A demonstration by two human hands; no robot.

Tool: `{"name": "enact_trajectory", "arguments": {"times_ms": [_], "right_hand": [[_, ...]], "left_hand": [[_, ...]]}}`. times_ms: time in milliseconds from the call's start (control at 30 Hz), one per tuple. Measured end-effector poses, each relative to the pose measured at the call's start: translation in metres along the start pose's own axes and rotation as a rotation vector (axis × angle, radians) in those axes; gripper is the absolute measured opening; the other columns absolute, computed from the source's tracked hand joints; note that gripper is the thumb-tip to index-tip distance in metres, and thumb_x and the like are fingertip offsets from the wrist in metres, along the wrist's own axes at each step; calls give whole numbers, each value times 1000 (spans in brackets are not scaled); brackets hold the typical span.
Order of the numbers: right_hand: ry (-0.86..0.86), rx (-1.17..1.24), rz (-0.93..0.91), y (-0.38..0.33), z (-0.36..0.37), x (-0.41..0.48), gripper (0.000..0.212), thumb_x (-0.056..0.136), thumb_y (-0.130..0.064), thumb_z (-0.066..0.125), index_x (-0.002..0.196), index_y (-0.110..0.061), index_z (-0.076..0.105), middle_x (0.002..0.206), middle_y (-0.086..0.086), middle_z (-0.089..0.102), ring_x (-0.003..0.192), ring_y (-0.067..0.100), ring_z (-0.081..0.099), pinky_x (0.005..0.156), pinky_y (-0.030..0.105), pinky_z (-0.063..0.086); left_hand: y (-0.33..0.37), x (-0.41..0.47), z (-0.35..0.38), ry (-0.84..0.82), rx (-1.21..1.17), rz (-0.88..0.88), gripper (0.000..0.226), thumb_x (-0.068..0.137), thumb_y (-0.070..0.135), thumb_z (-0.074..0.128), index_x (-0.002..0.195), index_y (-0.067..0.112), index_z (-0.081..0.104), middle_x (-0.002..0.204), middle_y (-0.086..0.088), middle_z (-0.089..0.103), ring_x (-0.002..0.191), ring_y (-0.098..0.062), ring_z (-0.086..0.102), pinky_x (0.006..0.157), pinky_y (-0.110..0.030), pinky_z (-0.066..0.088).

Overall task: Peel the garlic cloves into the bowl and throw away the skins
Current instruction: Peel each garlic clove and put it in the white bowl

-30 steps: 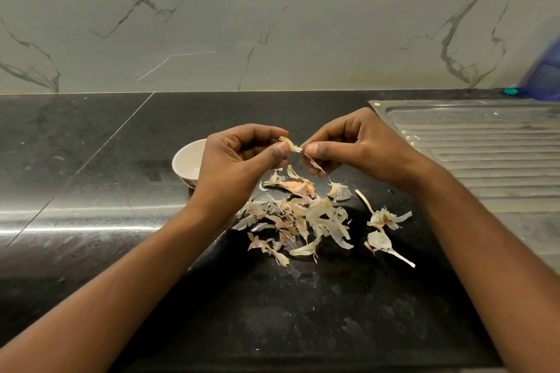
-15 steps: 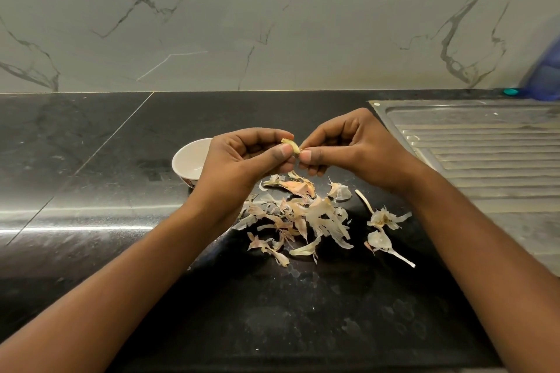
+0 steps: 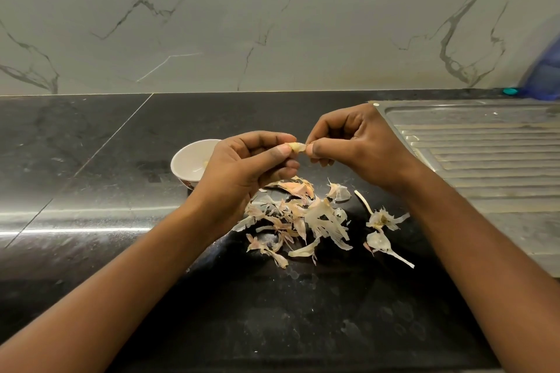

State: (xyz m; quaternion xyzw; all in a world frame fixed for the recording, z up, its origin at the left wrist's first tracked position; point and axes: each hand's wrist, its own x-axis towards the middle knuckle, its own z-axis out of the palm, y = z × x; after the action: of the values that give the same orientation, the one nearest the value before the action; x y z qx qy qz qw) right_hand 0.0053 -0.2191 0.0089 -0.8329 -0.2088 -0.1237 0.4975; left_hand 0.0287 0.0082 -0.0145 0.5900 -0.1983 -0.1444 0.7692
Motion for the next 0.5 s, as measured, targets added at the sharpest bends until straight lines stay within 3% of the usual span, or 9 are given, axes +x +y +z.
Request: {"name": "enact_trajectory", "arguments": {"times_ms": [100,167,500], "right_hand": [[13,25,17,0,-2,0,8,93,3,75,87,2,79,76,11,75,68,17,67,64,24,55],[20,18,19,0,-2,0,8,94,2,75,87,1,79,75,7,75,68,14,67,64,22,54],[-100,-4,-17,-3,2,0,7,96,1,74,94,-2,80,81,4,76,74,17,69,70,26,57]], "left_hand": [[-4,-1,-1,119,266,225,29,91,3,77,120,5,71,100,-14,77,87,-27,77,83,-34,65],[-4,-2,0,128,317,269,27,87,2,81,114,4,74,99,-11,79,90,-28,78,82,-31,64],[-3,-2,2,29,154,97,23,95,11,71,114,0,76,102,-21,79,94,-35,78,88,-37,65]]}}
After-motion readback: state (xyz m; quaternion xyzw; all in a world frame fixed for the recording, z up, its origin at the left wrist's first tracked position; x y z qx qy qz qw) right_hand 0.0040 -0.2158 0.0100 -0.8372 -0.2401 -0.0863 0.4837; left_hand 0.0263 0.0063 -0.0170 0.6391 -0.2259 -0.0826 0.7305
